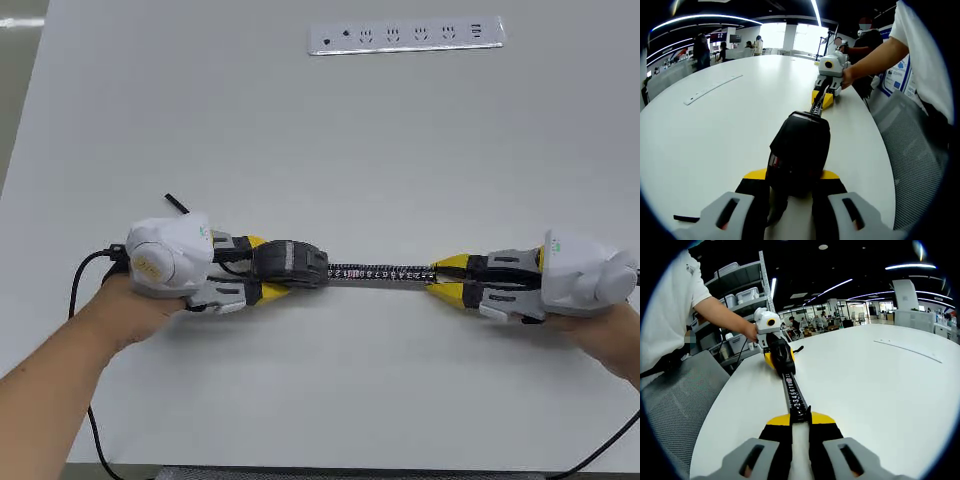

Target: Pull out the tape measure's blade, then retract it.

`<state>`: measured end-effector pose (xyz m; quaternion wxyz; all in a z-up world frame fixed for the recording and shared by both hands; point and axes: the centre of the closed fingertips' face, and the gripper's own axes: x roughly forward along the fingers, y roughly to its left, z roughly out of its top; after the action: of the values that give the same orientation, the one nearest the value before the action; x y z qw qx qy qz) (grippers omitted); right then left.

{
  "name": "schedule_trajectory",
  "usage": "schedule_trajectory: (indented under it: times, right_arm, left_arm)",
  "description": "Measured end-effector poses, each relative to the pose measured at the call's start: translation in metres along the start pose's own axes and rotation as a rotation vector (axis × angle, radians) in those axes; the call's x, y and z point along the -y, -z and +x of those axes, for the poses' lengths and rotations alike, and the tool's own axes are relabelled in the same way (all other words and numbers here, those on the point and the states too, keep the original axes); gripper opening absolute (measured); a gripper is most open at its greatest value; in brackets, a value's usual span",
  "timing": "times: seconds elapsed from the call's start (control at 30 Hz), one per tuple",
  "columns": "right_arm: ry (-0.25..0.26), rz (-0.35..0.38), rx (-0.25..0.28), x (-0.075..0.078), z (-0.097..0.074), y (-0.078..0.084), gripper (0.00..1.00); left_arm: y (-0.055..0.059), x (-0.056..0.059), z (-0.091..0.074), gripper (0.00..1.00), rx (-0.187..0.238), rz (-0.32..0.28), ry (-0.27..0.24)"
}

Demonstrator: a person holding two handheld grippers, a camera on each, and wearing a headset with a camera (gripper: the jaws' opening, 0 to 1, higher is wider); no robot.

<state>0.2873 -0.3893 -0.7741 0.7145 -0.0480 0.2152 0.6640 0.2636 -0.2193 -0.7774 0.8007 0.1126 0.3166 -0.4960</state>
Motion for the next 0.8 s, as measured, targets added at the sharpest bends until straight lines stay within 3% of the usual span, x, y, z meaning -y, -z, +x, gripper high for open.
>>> schedule_trajectory:
  times: [0.8]
  right_arm:
    - [0.018,0.028,0.008,0.006,-0.024,0.009,0.08]
  left_arm:
    - [-0.001,0.001,0.0,0.29,-0.001,-0.004,-0.002]
